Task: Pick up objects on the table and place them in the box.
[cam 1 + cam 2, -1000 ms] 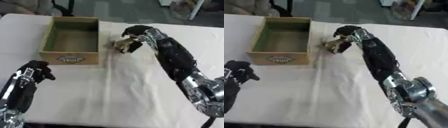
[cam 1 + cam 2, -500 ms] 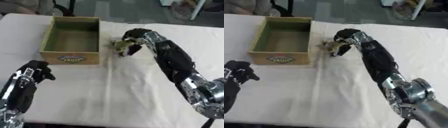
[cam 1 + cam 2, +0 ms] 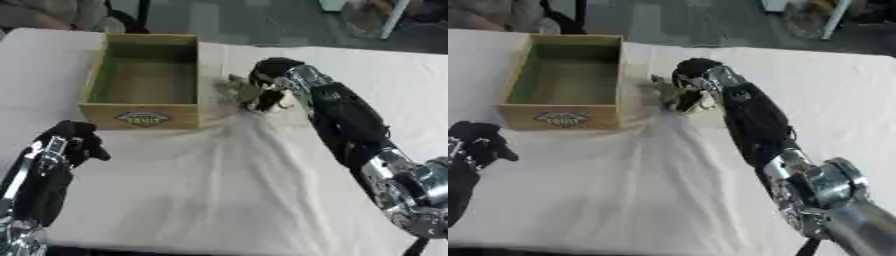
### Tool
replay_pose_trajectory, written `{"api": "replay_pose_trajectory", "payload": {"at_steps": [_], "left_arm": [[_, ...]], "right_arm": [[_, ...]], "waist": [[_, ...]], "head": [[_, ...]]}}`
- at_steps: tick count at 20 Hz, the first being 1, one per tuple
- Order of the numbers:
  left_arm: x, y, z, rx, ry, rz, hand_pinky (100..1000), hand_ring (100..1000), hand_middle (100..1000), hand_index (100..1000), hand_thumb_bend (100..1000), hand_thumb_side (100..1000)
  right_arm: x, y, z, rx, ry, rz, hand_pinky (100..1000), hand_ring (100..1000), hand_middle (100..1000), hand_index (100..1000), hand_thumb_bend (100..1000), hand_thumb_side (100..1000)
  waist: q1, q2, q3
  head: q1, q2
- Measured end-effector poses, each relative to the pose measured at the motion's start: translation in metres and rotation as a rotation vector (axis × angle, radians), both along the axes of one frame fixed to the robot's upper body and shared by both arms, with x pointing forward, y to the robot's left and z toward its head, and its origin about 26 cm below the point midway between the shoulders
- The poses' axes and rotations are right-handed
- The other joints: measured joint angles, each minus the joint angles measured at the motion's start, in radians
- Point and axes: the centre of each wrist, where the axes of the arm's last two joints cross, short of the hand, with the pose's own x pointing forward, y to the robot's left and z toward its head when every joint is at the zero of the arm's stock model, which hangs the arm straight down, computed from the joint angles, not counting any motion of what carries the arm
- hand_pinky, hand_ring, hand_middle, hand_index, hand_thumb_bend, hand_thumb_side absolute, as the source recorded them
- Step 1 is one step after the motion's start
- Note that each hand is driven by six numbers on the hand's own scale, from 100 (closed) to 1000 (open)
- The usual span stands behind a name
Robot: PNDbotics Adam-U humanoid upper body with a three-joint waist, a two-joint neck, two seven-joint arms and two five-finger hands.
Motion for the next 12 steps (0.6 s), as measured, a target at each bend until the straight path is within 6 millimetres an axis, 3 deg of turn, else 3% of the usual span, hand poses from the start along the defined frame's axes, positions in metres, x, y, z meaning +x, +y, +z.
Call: {"api": "replay_pose_trajectory", "payload": {"at_steps": [3,4,12], "left_arm": [[0.0000,0.0000,0.0000,0.000,0.000,0.000,560,490,494,656,100,656],[0.0000,0.0000,0.0000,0.000,0.000,0.000,560,490,494,656,100,656],[0.0000,0.0000,0.0000,0.000,0.000,0.000,560,489,494,656,100,659]], "right_arm": [[0.0000,-0.0004,0.0000,0.013,-0.021,-0.009,187,346,329,367,100,449],[0.0000,-0.0007,0.0001,0.017,-0.029,-0.011,110,280,269,308,100,389],[0.0003,-0.0020,0.0093,0.070,-0.103,0.011,100,186,186,231,100,338]], "waist": [[0.000,0.000,-0.001],[0.000,0.000,-0.002],[0.000,0.003,-0.007]], "head": [[0.000,0.000],[0.000,0.000],[0.000,0.000]]}}
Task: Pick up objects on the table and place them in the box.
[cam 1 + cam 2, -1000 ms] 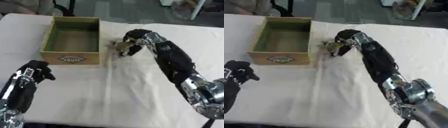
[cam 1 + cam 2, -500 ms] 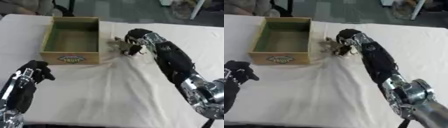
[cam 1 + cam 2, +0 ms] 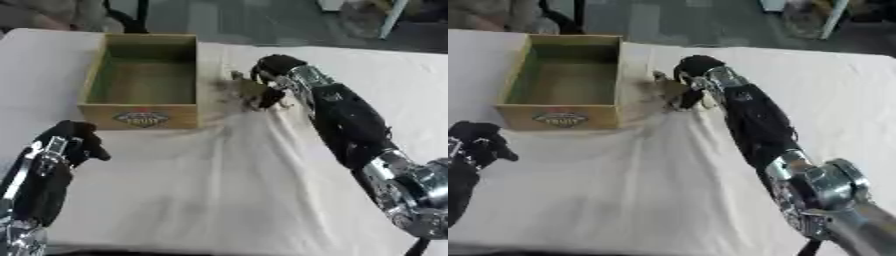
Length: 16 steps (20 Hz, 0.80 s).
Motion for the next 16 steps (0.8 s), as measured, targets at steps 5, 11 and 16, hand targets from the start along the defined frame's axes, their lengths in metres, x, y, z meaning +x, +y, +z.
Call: {"api": "replay_pose_trajectory", "payload": {"at_steps": [5,11,16], "left_arm": [[0.000,0.000,0.000,0.000,0.000,0.000,560,489,494,656,100,659],[0.000,0.000,0.000,0.000,0.000,0.000,560,489,494,656,100,659],[0.000,0.000,0.000,0.000,0.000,0.001,560,488,495,655,100,660]], "right_arm": [[0.002,0.001,0.024,0.038,-0.080,0.037,100,178,177,224,100,324],[0.003,0.010,0.048,0.067,-0.144,0.087,100,173,171,219,100,312],[0.003,0.020,0.070,0.080,-0.204,0.135,100,172,170,219,100,305]], "waist": [[-0.001,0.000,-0.003],[-0.004,0.000,-0.003],[-0.006,-0.001,-0.003]], "head": [[0.002,0.000],[0.004,0.000],[0.004,0.000]]}}
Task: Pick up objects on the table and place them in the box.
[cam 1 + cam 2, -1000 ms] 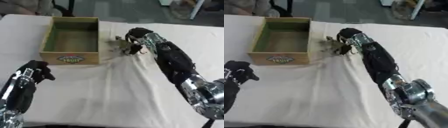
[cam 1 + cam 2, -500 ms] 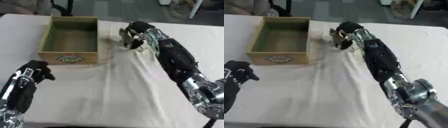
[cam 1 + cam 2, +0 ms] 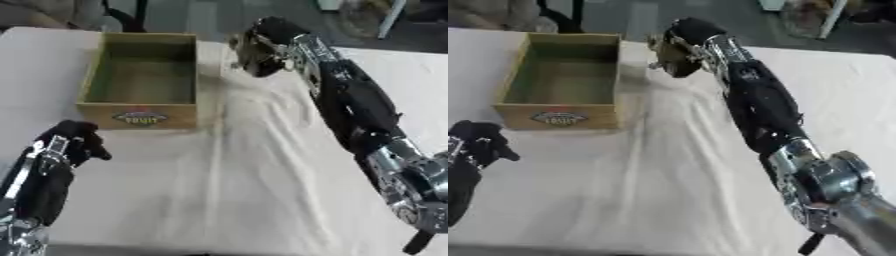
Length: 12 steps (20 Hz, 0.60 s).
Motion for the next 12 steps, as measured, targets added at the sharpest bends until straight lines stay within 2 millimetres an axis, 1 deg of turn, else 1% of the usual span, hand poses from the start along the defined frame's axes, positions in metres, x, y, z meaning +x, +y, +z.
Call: {"api": "replay_pose_trajectory", "payload": {"at_steps": [2,3,4,6,9,12], "left_arm": [[0.000,0.000,0.000,0.000,0.000,0.000,560,488,495,655,100,660],[0.000,0.000,0.000,0.000,0.000,0.000,560,488,495,655,100,658],[0.000,0.000,0.000,0.000,0.000,0.000,560,488,495,655,100,660],[0.000,0.000,0.000,0.000,0.001,-0.001,560,488,495,655,100,660],[0.000,-0.001,0.000,0.002,0.004,-0.006,560,488,495,655,100,659],[-0.001,-0.002,-0.001,0.002,0.009,-0.017,560,488,495,655,100,658]], "right_arm": [[0.000,0.004,0.008,0.003,-0.021,0.020,100,172,170,219,100,302],[-0.001,0.007,0.012,0.003,-0.033,0.031,100,172,170,220,100,380],[-0.001,0.010,0.016,0.003,-0.043,0.044,100,173,171,220,100,302],[-0.002,0.018,0.024,0.002,-0.064,0.073,100,174,172,221,100,300],[-0.003,0.036,0.032,0.007,-0.084,0.124,100,174,172,222,100,294],[-0.004,0.054,0.031,0.017,-0.083,0.164,100,177,174,226,100,291]], "waist": [[0.000,0.000,0.000],[0.000,0.000,0.000],[0.000,-0.001,0.001],[0.000,-0.003,0.004],[0.000,-0.008,0.013],[0.002,-0.013,0.029]], "head": [[0.000,0.000],[0.000,0.000],[0.000,0.000],[-0.002,0.000],[-0.008,0.000],[-0.016,0.001]]}}
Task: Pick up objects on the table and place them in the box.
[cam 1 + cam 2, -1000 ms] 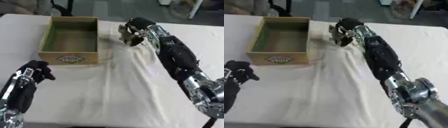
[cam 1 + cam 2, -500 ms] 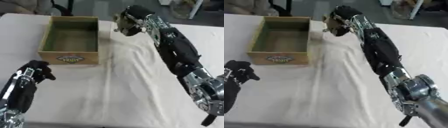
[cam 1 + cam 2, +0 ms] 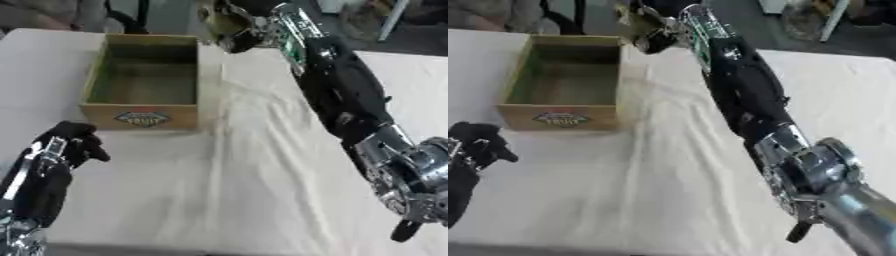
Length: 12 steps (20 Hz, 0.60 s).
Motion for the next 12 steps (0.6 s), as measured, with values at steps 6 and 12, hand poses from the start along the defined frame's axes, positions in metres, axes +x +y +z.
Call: {"api": "replay_pose_trajectory", "payload": {"at_steps": [6,12], "left_arm": [[0.000,-0.006,0.000,-0.001,0.005,-0.039,560,488,495,655,100,656],[0.001,-0.016,0.005,-0.011,-0.002,-0.088,560,487,495,654,100,654]], "right_arm": [[-0.004,0.034,-0.014,0.021,0.026,0.056,100,191,190,245,100,281],[-0.007,0.053,-0.038,0.034,0.059,0.063,100,256,257,309,100,275]], "waist": [[0.010,-0.002,0.049],[0.011,0.001,0.096]], "head": [[-0.020,0.000],[-0.040,0.000]]}}
